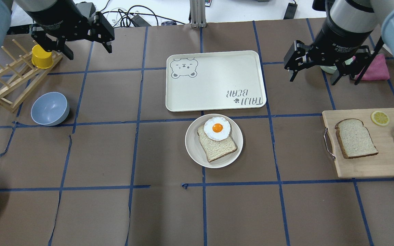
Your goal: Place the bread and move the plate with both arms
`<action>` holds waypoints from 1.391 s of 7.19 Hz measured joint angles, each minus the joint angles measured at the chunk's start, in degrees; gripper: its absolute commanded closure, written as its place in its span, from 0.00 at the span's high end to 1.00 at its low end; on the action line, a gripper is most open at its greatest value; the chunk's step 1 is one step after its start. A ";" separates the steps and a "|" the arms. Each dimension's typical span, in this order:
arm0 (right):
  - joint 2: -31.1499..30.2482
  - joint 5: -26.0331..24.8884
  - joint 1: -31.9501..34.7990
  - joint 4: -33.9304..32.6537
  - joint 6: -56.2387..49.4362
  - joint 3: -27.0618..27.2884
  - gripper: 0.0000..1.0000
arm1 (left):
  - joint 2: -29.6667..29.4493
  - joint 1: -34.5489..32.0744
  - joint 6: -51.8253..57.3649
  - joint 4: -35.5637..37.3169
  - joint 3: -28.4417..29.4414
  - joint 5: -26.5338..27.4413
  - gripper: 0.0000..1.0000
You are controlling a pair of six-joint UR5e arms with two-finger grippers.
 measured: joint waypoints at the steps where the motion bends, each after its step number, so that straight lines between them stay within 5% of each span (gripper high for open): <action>1: 0.00 0.10 -0.01 0.07 -0.15 -0.01 1.00 | 0.04 0.01 0.00 0.00 0.00 0.04 1.00; 10: -0.15 1.02 0.76 1.12 -0.31 -0.29 1.00 | 0.05 0.07 0.09 0.00 -0.03 0.09 1.00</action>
